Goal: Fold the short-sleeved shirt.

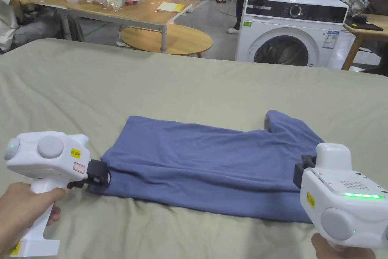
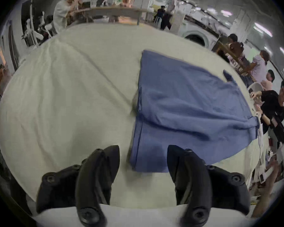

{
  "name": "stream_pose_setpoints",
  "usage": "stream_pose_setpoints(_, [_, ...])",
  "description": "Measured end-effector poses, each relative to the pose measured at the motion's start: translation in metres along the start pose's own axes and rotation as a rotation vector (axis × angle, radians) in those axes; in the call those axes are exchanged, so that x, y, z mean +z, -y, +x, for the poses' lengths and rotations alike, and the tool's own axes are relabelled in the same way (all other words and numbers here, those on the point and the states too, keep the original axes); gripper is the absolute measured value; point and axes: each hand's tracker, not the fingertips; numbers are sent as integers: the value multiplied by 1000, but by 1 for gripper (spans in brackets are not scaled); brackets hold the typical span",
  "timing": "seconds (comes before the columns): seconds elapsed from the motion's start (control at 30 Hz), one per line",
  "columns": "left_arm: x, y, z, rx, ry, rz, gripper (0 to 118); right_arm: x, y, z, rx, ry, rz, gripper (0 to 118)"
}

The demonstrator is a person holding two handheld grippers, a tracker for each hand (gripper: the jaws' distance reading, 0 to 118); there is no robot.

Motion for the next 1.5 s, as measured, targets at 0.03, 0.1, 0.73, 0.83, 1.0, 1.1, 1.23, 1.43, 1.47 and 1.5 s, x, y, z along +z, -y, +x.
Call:
stream_pose_setpoints(0.03, [-12,0,2,-17,-30,-76,60,0,1,3,1,5,-6,0])
stream_pose_setpoints(0.1, [-12,6,15,-74,-74,-36,60,2,4,11,1,13,-17,0])
stream_pose_setpoints(0.73, [16,32,17,-94,-6,77,0,-47,36,121,-27,37,-506,61])
stream_pose_setpoints(0.83, [15,32,15,-92,-3,76,0,-60,53,124,-18,35,-532,51])
stream_pose_setpoints(1.0, [16,34,14,-85,8,91,0,-54,59,126,-92,-59,-476,4])
stream_pose_setpoints(1.1, [21,34,15,-83,11,112,0,-47,58,119,-35,-42,-453,2])
stream_pose_setpoints(1.23, [41,35,18,-93,16,157,0,-25,43,119,-17,-33,-428,0])
stream_pose_setpoints(1.43, [78,47,17,-89,52,214,0,21,21,117,-16,-35,-392,0])
stream_pose_setpoints(1.47, [84,52,15,-89,46,221,0,31,19,115,7,-23,-385,0])
stream_pose_setpoints(1.5, [89,57,13,-87,41,224,0,39,19,113,19,-12,-385,0])
